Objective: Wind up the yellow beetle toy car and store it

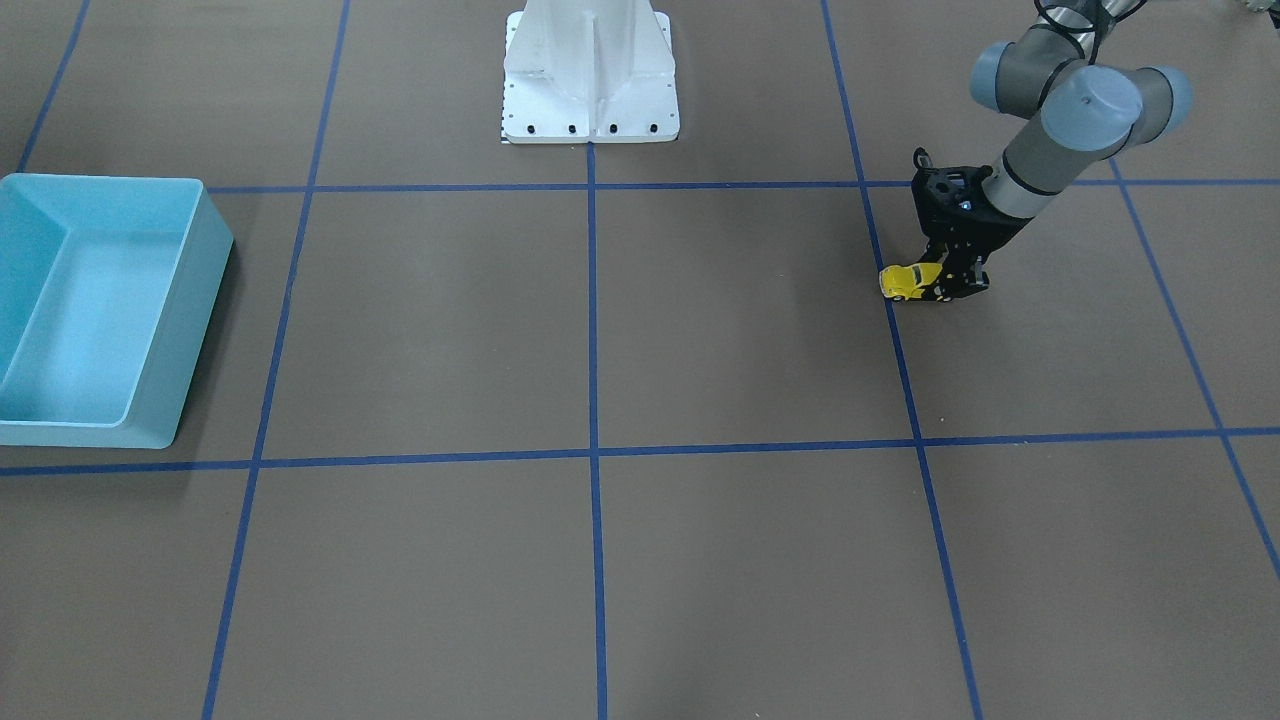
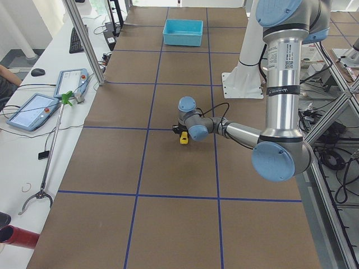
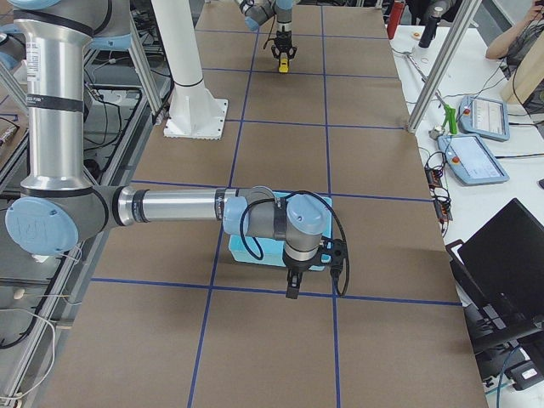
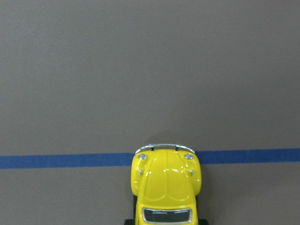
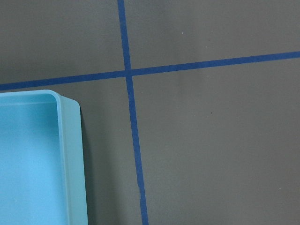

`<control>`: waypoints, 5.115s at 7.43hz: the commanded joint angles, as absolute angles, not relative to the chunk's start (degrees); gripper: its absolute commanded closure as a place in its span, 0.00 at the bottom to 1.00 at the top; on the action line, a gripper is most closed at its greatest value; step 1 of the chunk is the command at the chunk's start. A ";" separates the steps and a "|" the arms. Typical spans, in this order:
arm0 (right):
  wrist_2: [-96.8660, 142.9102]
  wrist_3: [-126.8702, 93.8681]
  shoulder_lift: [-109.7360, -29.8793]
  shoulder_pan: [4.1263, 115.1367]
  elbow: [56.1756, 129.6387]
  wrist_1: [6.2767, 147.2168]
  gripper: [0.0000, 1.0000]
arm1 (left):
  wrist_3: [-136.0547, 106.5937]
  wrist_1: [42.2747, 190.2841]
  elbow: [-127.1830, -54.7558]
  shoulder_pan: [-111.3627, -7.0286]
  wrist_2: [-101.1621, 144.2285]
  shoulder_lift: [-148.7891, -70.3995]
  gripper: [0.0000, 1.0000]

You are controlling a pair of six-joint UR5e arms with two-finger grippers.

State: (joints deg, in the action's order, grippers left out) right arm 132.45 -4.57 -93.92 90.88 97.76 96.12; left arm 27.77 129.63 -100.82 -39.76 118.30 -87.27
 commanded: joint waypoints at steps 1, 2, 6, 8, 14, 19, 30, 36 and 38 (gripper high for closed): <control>132.45 -4.57 -93.87 90.88 97.91 96.07 0.00 | 27.69 130.33 -100.81 -39.81 118.30 -86.67 0.76; 132.45 -4.57 -93.95 90.88 97.91 96.06 0.00 | 27.69 130.34 -100.81 -39.81 118.30 -86.57 0.76; 132.45 -4.48 -93.87 90.88 98.09 96.06 0.00 | 27.69 130.52 -100.81 -39.90 118.30 -85.96 0.76; 132.45 -4.48 -93.87 90.88 98.09 96.15 0.00 | 27.69 130.61 -100.81 -39.90 118.30 -85.43 0.76; 132.54 -4.57 -93.78 90.88 98.35 96.06 0.00 | 27.77 131.65 -100.28 -40.34 118.83 -84.64 0.76; 132.54 -4.48 -93.78 90.88 98.35 96.06 0.00 | 27.86 132.28 -99.76 -40.43 118.83 -84.64 0.72; 132.54 -4.48 -93.78 90.88 98.35 96.06 0.00 | 30.59 118.11 -107.02 -49.29 121.11 -84.46 0.00; 132.71 -4.48 -92.99 90.88 98.52 96.06 0.00 | 20.64 93.47 -120.12 -58.77 120.32 -84.64 0.00; 132.89 -3.17 -92.73 90.79 100.36 96.06 0.00 | 8.05 86.41 -122.52 -64.65 120.32 -84.20 0.00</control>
State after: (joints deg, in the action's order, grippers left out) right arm 132.81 -3.75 -92.94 90.86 99.23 96.06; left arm 15.32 90.34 -121.10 -60.70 120.36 -84.46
